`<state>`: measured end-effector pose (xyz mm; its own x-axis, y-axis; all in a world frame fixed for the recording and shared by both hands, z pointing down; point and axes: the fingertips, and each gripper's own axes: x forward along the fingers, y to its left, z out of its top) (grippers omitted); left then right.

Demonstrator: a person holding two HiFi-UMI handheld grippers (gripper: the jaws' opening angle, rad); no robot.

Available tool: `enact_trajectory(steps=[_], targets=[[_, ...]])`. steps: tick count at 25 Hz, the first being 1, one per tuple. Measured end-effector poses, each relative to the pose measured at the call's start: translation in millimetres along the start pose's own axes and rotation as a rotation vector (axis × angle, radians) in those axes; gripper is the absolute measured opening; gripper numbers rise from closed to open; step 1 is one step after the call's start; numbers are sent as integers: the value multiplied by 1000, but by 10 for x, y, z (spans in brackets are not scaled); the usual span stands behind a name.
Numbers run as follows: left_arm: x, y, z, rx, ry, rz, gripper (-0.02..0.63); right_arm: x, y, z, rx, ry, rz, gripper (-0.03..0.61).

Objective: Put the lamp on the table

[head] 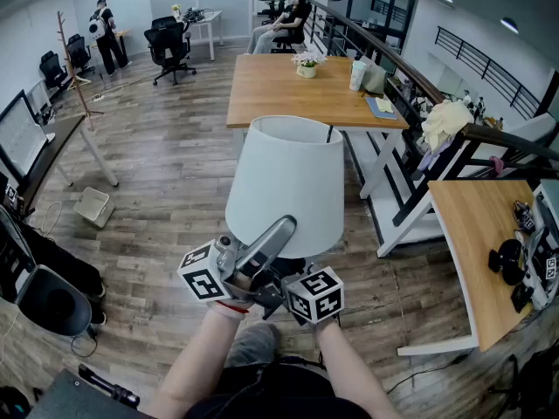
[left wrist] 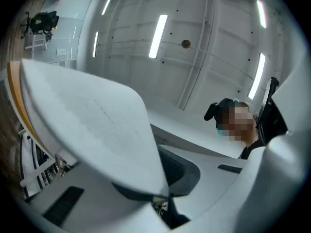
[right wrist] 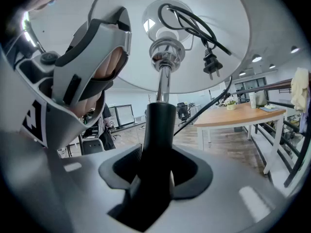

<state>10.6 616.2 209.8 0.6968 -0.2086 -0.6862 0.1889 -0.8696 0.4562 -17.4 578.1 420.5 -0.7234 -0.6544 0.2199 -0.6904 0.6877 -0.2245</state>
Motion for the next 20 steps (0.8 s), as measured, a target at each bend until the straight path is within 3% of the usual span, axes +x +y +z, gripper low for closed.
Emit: enact_trajectory(steps=[8, 20], targets=[[-46, 384, 193, -17, -25, 14, 3, 303, -228, 10, 4, 26, 2, 183], [152, 1568, 848, -70, -8, -11, 3, 1253, -1121, 418, 21, 16, -39, 183]])
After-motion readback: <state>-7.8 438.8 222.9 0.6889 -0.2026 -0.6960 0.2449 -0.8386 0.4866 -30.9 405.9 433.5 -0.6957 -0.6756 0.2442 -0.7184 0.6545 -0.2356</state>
